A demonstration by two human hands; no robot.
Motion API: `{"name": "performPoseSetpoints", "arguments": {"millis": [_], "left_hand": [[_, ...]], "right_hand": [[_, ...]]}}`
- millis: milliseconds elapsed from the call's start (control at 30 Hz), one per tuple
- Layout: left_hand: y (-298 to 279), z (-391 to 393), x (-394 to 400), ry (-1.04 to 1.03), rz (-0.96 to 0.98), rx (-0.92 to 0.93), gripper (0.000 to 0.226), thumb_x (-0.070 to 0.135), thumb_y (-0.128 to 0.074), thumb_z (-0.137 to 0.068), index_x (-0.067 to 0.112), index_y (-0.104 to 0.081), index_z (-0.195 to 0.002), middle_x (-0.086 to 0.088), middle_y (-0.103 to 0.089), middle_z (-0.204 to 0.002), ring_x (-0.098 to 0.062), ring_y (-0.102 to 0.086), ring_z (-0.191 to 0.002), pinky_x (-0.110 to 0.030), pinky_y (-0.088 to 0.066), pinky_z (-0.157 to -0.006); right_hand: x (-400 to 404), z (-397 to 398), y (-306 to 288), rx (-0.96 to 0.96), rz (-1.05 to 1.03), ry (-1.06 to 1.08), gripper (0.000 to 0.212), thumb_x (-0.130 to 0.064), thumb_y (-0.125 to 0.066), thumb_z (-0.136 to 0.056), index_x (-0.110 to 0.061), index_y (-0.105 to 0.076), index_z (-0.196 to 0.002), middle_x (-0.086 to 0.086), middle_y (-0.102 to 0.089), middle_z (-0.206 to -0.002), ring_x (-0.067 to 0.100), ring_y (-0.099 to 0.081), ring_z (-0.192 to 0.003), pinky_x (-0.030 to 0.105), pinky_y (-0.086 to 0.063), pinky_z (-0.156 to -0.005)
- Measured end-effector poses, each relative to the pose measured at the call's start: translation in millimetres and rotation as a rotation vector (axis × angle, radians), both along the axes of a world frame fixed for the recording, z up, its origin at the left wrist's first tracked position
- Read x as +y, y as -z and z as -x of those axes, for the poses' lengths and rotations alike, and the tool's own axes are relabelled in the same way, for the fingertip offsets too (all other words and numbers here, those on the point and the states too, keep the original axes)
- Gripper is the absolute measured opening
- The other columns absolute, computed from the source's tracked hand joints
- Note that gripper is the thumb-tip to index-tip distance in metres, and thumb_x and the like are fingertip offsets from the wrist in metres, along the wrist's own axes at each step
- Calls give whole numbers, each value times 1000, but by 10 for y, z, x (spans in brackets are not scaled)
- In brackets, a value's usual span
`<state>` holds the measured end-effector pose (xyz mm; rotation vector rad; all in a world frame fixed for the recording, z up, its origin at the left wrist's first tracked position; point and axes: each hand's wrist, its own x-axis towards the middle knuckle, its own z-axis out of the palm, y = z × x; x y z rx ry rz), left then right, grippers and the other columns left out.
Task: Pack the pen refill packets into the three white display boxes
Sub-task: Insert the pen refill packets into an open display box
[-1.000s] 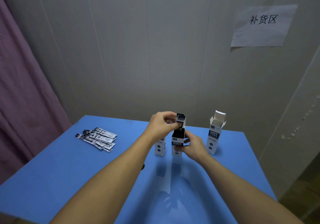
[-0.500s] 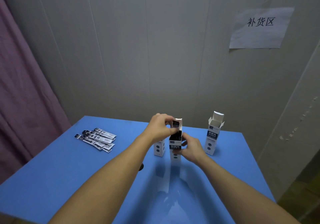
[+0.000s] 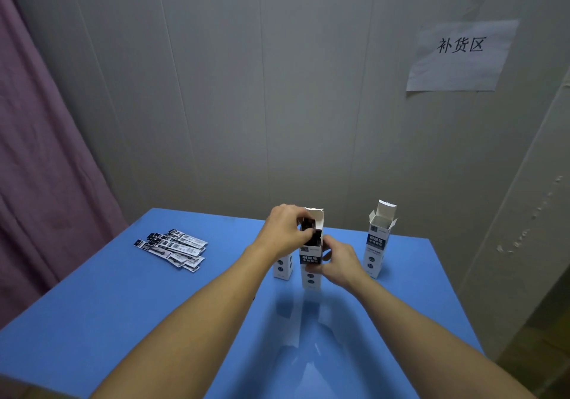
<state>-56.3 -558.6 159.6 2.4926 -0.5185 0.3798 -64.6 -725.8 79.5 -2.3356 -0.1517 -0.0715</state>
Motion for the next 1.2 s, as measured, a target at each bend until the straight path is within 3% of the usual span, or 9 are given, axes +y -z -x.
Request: {"name": "performPoseSetpoints", "arguments": {"millis": [300, 467, 633, 867, 1033, 1200], "left_hand": [[-32, -1, 5, -4, -258, 54, 13, 24, -72, -88, 15, -80, -92, 1, -53, -100, -18, -50, -97, -38, -53, -81], [-90, 47, 39, 10, -114, 27, 12, 24, -72, -85, 27, -77, -96, 13, -59, -84, -8, -56, -81, -33, -54, -75], [-7, 59, 14, -24, -150, 43, 9, 24, -72, -90, 21, -79, -94, 5, -57, -98, -16, -57, -92, -38, -55, -80], [77, 112, 28, -14, -179, -22, 15, 19, -61, -94, 16, -76, -98, 2, -60, -101, -19, -59, -88, -42, -57, -76], [119, 145, 25, 21, -280, -106, 24, 17, -55, -98, 18, -78, -107, -2, -63, -102, -24, -60, -93, -34, -47, -68], [175, 136, 52, -67, -55, -117, 11, 17, -64, -94, 16, -74, -97, 1, -66, -97, -20, -62, -89, -41, -54, -75]], "right_hand": [[39, 68, 0, 33, -12, -53, 44, -29, -87, -71, -22, -62, -107, -8, -66, -101, 12, -61, -88, 18, -45, -65], [-19, 90, -33, 42, -58, -35, 45, -26, -87, -71, -23, -63, -109, -8, -67, -101, 7, -61, -84, 16, -45, -63], [-10, 100, -28, 46, -24, -63, 46, -26, -87, -72, -23, -63, -111, -8, -68, -102, 2, -59, -82, 13, -42, -60], [-41, 128, 22, 46, 2, -56, 44, -28, -87, -73, -23, -62, -109, -10, -67, -101, 4, -61, -83, 14, -43, -62], [-30, 142, 67, 55, 25, -53, 43, -33, -87, -72, -23, -63, -106, -9, -67, -100, 2, -59, -80, 16, -42, -61], [34, 154, 6, 47, -21, -44, 45, -32, -87, -74, -24, -61, -110, -11, -66, -102, 2, -59, -83, 16, -42, -62]]}}
